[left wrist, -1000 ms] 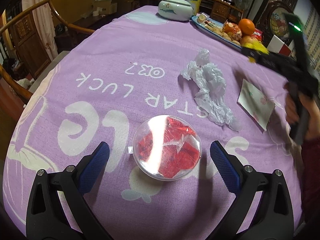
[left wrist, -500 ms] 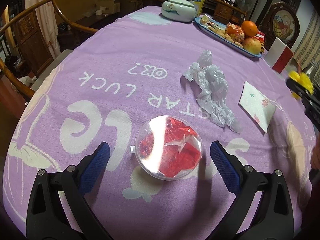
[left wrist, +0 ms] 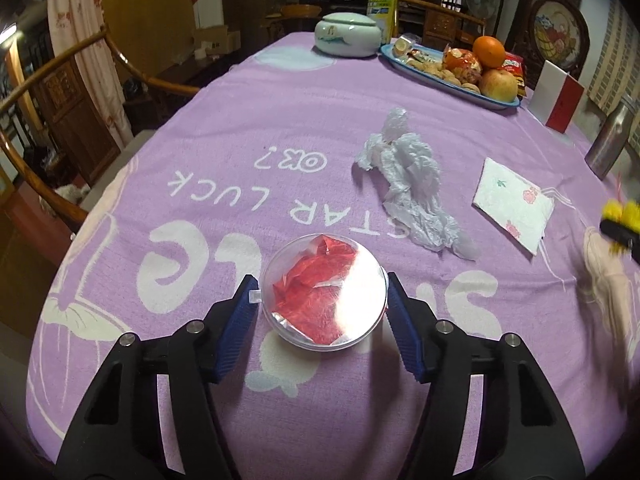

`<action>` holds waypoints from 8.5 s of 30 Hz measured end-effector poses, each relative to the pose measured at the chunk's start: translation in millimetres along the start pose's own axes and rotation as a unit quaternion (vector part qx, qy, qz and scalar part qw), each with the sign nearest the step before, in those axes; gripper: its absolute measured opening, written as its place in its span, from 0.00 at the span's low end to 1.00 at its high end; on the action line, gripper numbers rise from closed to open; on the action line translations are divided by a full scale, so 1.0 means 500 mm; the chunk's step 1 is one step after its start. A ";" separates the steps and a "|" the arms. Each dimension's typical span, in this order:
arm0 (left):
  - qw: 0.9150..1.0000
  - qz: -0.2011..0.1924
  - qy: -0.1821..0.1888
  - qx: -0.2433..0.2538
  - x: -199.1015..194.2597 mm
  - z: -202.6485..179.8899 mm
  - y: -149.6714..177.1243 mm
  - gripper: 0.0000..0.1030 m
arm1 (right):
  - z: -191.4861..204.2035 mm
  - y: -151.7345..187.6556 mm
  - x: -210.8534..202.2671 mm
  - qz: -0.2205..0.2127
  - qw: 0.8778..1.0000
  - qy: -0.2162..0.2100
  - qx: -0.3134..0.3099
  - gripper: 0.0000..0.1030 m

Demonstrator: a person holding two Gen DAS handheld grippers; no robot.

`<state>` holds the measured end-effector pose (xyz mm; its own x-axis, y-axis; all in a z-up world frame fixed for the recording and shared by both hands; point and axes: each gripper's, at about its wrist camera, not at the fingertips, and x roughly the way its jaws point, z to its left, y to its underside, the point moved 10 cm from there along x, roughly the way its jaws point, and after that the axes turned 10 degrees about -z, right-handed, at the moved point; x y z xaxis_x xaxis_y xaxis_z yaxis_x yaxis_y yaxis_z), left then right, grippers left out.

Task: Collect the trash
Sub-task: 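Carry the candy cup and yellow tassel toward the red wastebasket, then open the left tool over the basket while the right tool drops the tassel in, then return both tools to the table, then grasp the crumpled plastic wrap with the left tool, then lift the plastic wrap with the left tool while the right tool grasps the white tissue, then carry the plastic wrap and white tissue toward the red wastebasket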

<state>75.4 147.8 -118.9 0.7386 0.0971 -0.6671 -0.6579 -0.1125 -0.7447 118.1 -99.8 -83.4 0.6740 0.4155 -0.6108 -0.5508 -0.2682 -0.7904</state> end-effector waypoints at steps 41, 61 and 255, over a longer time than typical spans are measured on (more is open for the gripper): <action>0.993 -0.112 -0.037 -0.032 -0.203 0.006 -0.046 0.61 | 0.082 0.098 -0.030 0.046 0.995 -0.077 -0.048 0.38; 0.943 -0.125 -0.243 -0.192 -0.510 0.362 0.245 0.61 | 0.298 0.068 -0.087 0.023 0.978 -0.182 -0.098 0.38; 0.970 -0.196 -0.063 -0.129 -0.442 0.058 -0.094 0.45 | -0.057 -0.025 -0.190 -0.110 0.983 -0.119 0.082 0.04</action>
<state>-61.2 160.4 63.2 0.8898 0.3009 -0.3431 -0.2594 -0.2850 -0.9227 74.8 -160.5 -16.7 0.6625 0.6446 -0.3815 -0.4893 -0.0132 -0.8720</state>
